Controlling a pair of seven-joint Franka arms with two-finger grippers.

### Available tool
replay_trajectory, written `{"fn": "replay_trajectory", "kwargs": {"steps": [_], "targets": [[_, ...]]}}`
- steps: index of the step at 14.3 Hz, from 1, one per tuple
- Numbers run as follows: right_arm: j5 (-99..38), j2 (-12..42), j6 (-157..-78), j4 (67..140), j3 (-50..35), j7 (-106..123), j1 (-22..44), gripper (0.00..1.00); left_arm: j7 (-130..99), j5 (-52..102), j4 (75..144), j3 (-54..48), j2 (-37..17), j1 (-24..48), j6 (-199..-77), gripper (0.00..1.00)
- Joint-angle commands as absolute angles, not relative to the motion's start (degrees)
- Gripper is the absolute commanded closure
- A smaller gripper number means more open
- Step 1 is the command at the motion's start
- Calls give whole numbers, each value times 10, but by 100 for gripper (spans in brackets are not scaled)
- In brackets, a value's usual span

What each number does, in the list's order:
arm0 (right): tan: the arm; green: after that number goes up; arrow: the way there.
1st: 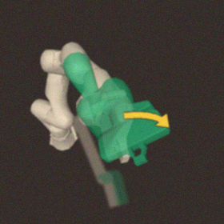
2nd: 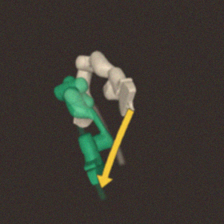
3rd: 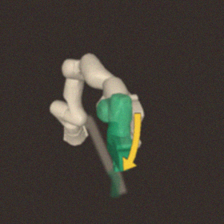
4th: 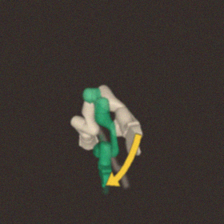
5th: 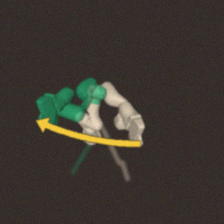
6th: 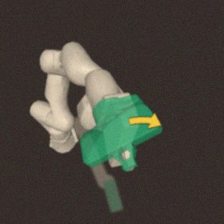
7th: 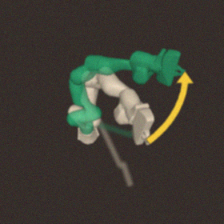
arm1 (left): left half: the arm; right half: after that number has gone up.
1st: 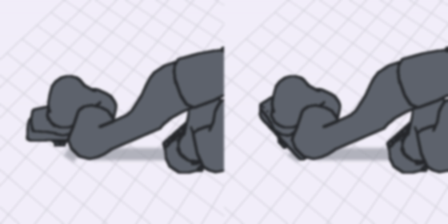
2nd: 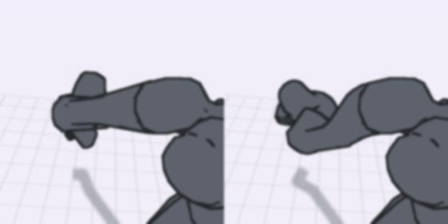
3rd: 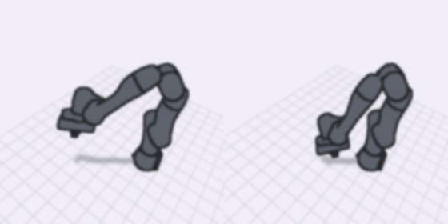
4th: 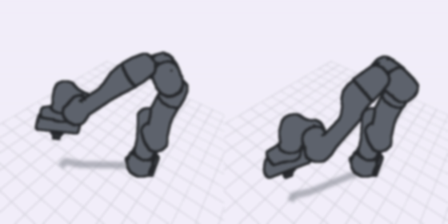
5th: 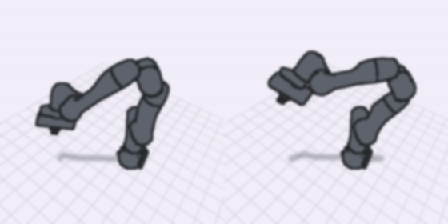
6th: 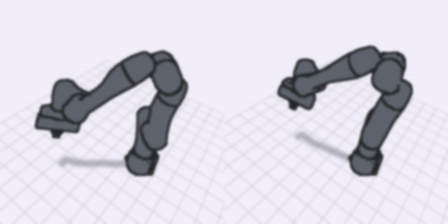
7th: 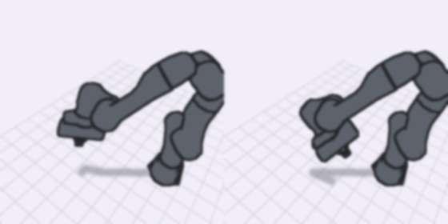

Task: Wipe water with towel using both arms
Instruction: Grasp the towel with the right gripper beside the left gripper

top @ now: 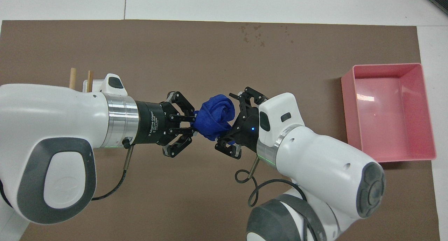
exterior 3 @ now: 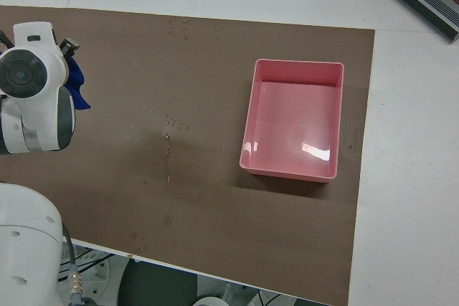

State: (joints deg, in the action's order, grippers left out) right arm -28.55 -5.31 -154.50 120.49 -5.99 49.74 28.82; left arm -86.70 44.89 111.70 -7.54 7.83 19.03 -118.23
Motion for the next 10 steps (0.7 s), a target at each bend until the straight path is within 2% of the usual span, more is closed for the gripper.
{"fn": "replay_trajectory", "kwargs": {"steps": [1, 4, 5, 7, 9, 10], "targets": [[-287, -42, -1567, 1197, -66, 459, 289, 0, -860, 453, 1144, -83, 102, 201, -1175, 100], [-287, -45, -1570, 1199, -65, 378, 310, 2, -860, 452, 1150, -84, 106, 201, -1179, 100], [-287, -45, -1571, 1198, -65, 377, 310, 20, -860, 452, 1150, -85, 106, 202, -1182, 100], [-287, -46, -1574, 1199, -66, 377, 310, 48, -858, 452, 1155, -87, 107, 202, -1184, 100], [-287, -45, -1574, 1199, -66, 377, 310, 90, -858, 452, 1158, -88, 107, 202, -1187, 100], [-287, -45, -1574, 1199, -66, 376, 310, 100, -858, 452, 1160, -88, 110, 202, -1189, 100]]}}
